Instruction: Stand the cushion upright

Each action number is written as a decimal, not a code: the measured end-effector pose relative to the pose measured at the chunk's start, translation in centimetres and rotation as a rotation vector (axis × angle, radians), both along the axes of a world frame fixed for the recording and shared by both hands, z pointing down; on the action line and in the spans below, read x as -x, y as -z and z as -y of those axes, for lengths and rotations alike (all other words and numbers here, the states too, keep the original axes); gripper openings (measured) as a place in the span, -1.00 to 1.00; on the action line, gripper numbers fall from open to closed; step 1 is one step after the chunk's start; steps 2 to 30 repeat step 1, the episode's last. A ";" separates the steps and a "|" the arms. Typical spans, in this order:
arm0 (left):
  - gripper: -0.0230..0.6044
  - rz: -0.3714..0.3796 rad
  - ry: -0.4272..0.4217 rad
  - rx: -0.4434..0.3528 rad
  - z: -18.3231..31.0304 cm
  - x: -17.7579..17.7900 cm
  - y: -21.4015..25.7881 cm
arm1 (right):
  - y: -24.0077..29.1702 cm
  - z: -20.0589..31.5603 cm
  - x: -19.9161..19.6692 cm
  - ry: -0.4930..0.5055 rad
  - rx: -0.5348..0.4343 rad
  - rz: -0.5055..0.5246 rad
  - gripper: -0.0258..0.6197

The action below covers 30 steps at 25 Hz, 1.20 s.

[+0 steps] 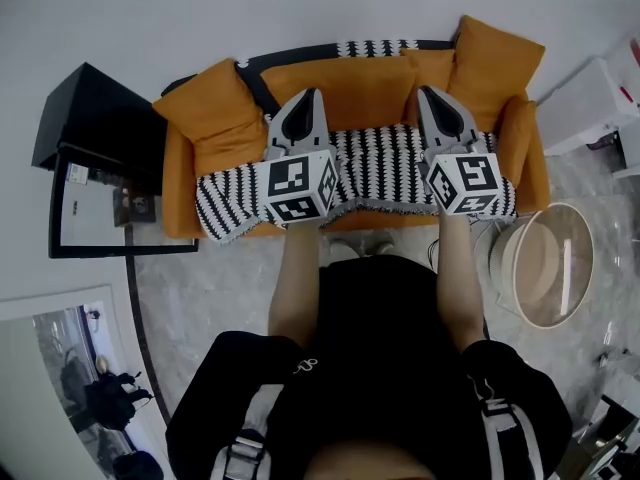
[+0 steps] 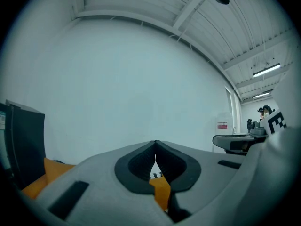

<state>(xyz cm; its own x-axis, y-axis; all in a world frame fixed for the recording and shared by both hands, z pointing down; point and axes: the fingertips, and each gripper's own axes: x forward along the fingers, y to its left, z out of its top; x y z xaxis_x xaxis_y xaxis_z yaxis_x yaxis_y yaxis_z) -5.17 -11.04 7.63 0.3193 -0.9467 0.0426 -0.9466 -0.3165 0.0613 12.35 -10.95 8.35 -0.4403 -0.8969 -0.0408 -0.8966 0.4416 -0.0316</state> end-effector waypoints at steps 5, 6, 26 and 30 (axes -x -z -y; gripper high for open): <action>-0.90 0.001 0.000 0.001 0.1 -0.1 -0.1 | -0.1 0.1 -0.1 0.000 0.001 -0.001 -0.87; -0.90 0.001 0.000 0.001 0.1 -0.1 -0.1 | -0.1 0.1 -0.1 0.000 0.001 -0.001 -0.87; -0.90 0.001 0.000 0.001 0.1 -0.1 -0.1 | -0.1 0.1 -0.1 0.000 0.001 -0.001 -0.87; -0.90 0.001 0.000 0.001 0.1 -0.1 -0.1 | -0.1 0.1 -0.1 0.000 0.001 -0.001 -0.87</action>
